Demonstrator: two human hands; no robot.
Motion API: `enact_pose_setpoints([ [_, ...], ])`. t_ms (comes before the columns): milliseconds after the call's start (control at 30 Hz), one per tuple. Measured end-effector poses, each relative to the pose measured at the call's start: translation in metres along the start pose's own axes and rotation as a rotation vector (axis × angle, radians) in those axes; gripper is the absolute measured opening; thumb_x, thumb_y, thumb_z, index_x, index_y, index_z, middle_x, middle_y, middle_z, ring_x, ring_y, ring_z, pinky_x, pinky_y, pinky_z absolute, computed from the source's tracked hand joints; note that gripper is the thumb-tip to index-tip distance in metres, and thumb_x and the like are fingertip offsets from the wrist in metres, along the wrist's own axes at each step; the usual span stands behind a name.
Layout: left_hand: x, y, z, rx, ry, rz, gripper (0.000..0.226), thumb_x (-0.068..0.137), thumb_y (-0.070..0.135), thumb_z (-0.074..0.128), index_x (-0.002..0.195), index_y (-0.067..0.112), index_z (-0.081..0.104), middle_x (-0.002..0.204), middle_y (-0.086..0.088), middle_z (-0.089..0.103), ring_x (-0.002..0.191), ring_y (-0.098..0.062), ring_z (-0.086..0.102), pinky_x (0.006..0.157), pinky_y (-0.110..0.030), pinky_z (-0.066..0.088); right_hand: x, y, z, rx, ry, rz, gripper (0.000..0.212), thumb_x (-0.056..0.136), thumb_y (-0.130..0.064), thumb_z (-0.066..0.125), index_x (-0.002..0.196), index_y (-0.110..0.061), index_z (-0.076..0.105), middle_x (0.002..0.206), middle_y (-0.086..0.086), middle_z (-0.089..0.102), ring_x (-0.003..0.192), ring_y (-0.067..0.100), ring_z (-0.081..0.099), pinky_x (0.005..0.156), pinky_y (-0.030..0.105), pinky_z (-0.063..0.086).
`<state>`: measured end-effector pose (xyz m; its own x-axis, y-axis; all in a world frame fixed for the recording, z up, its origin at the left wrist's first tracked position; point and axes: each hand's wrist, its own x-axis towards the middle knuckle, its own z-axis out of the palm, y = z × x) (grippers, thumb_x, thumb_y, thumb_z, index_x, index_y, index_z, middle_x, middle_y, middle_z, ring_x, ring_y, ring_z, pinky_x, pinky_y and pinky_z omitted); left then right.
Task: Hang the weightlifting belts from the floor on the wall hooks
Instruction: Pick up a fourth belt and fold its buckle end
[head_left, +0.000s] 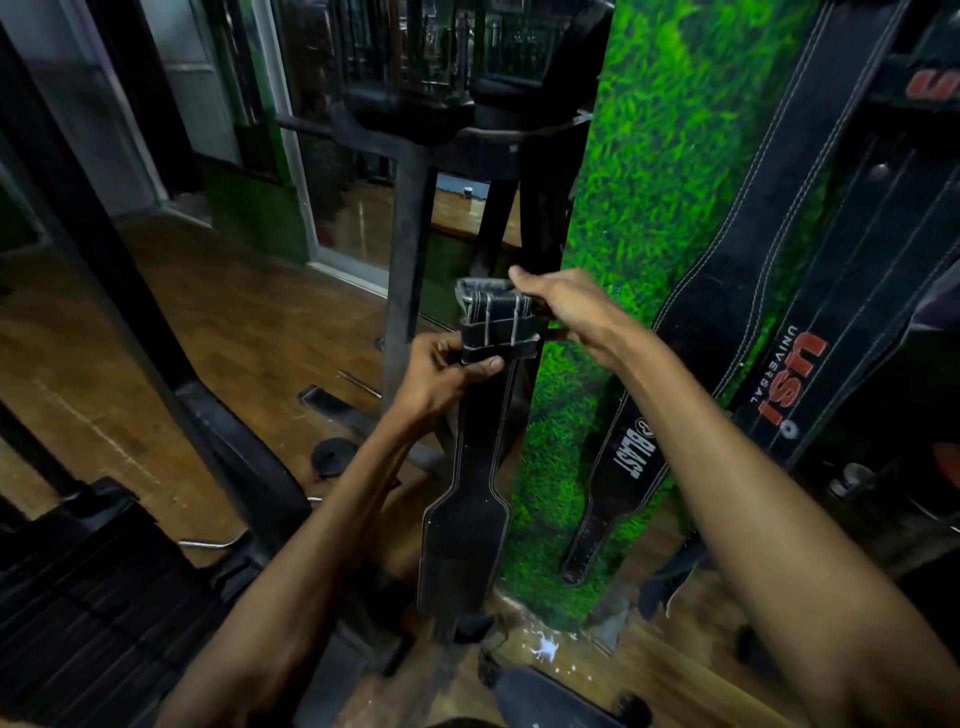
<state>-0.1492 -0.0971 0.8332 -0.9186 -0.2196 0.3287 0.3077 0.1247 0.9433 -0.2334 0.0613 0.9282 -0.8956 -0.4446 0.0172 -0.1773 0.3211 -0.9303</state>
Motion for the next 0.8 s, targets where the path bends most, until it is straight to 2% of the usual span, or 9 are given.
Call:
enact_pose_setpoints([
  [133, 0.006, 0.007, 0.003, 0.002, -0.035, -0.023, 0.031, 0.084, -0.011, 0.074, 0.114, -0.012, 0.069, 0.098, -0.011, 0.076, 0.092, -0.015, 0.069, 0.081, -0.021, 0.058, 0.003, 0.003, 0.001, 0.041, 0.258, -0.338, 0.023, 0.094, -0.008, 0.069, 0.073, -0.016, 0.073, 0.071, -0.008, 0.07, 0.062, -0.006, 0.059, 0.067, 0.015, 0.047],
  [200, 0.015, 0.018, -0.007, -0.071, -0.065, -0.015, 0.058, 0.073, -0.013, 0.08, 0.128, -0.006, 0.063, 0.101, -0.003, 0.076, 0.092, -0.012, 0.071, 0.081, -0.023, 0.06, 0.002, 0.006, 0.003, 0.044, 0.355, -0.402, 0.017, 0.092, -0.007, 0.071, 0.077, -0.014, 0.075, 0.072, -0.007, 0.071, 0.063, -0.004, 0.058, 0.065, 0.016, 0.047],
  [267, 0.027, 0.033, -0.02, -0.124, -0.005, 0.073, 0.082, 0.065, 0.001, 0.085, 0.139, 0.015, 0.054, 0.115, -0.008, 0.068, 0.101, -0.018, 0.067, 0.088, -0.036, 0.061, 0.004, 0.007, 0.002, 0.084, 0.415, -0.434, 0.016, 0.09, -0.011, 0.073, 0.077, -0.019, 0.076, 0.073, -0.006, 0.072, 0.067, 0.002, 0.06, 0.067, 0.021, 0.048],
  [333, 0.044, 0.052, -0.022, -0.047, 0.1, 0.193, 0.067, 0.075, 0.011, 0.084, 0.137, 0.022, 0.058, 0.118, -0.011, 0.066, 0.101, -0.018, 0.064, 0.091, -0.038, 0.058, 0.006, 0.004, -0.002, 0.104, 0.439, -0.456, 0.017, 0.088, -0.015, 0.073, 0.075, -0.025, 0.075, 0.073, -0.006, 0.073, 0.068, 0.005, 0.062, 0.068, 0.023, 0.048],
  [400, 0.061, 0.072, -0.013, 0.124, 0.153, 0.305, 0.036, 0.085, 0.018, 0.079, 0.12, 0.011, 0.073, 0.105, -0.013, 0.075, 0.089, -0.015, 0.068, 0.084, -0.038, 0.06, 0.008, -0.005, -0.004, 0.1, 0.458, -0.482, 0.014, 0.087, -0.018, 0.072, 0.076, -0.025, 0.075, 0.074, -0.005, 0.074, 0.068, 0.003, 0.062, 0.069, 0.023, 0.049],
  [500, 0.088, 0.094, 0.004, 0.225, 0.175, 0.39, 0.013, 0.088, 0.014, 0.077, 0.099, 0.007, 0.08, 0.089, -0.004, 0.078, 0.077, -0.004, 0.069, 0.074, -0.034, 0.059, 0.011, -0.015, -0.017, 0.1, 0.509, -0.493, 0.008, 0.086, -0.02, 0.074, 0.08, -0.02, 0.079, 0.075, -0.004, 0.075, 0.066, 0.001, 0.062, 0.068, 0.024, 0.049],
  [567, 0.102, 0.111, 0.013, 0.252, 0.158, 0.442, 0.01, 0.088, 0.011, 0.076, 0.097, 0.011, 0.08, 0.085, -0.001, 0.076, 0.074, 0.0, 0.066, 0.073, -0.035, 0.058, 0.011, -0.027, -0.037, 0.04, 0.577, -0.512, 0.008, 0.086, -0.02, 0.076, 0.089, -0.014, 0.081, 0.073, -0.008, 0.073, 0.063, 0.0, 0.059, 0.065, 0.024, 0.046],
  [700, 0.14, 0.155, 0.032, 0.391, 0.162, 0.618, 0.012, 0.088, 0.023, 0.074, 0.093, 0.016, 0.082, 0.083, -0.002, 0.079, 0.076, -0.012, 0.072, 0.07, -0.04, 0.059, 0.009, -0.071, -0.087, -0.197, 0.651, -0.639, 0.023, 0.083, -0.014, 0.079, 0.104, -0.024, 0.079, 0.07, -0.009, 0.061, 0.055, -0.003, 0.047, 0.055, 0.018, 0.042],
  [800, 0.175, 0.192, 0.048, 0.547, 0.139, 0.772, 0.02, 0.093, 0.03, 0.067, 0.089, 0.014, 0.078, 0.078, -0.003, 0.075, 0.073, -0.02, 0.07, 0.067, -0.042, 0.054, 0.007, -0.104, -0.122, -0.379, 0.765, -0.725, 0.023, 0.084, -0.017, 0.08, 0.105, -0.023, 0.078, 0.076, -0.008, 0.065, 0.054, -0.003, 0.053, 0.059, 0.01, 0.045],
])
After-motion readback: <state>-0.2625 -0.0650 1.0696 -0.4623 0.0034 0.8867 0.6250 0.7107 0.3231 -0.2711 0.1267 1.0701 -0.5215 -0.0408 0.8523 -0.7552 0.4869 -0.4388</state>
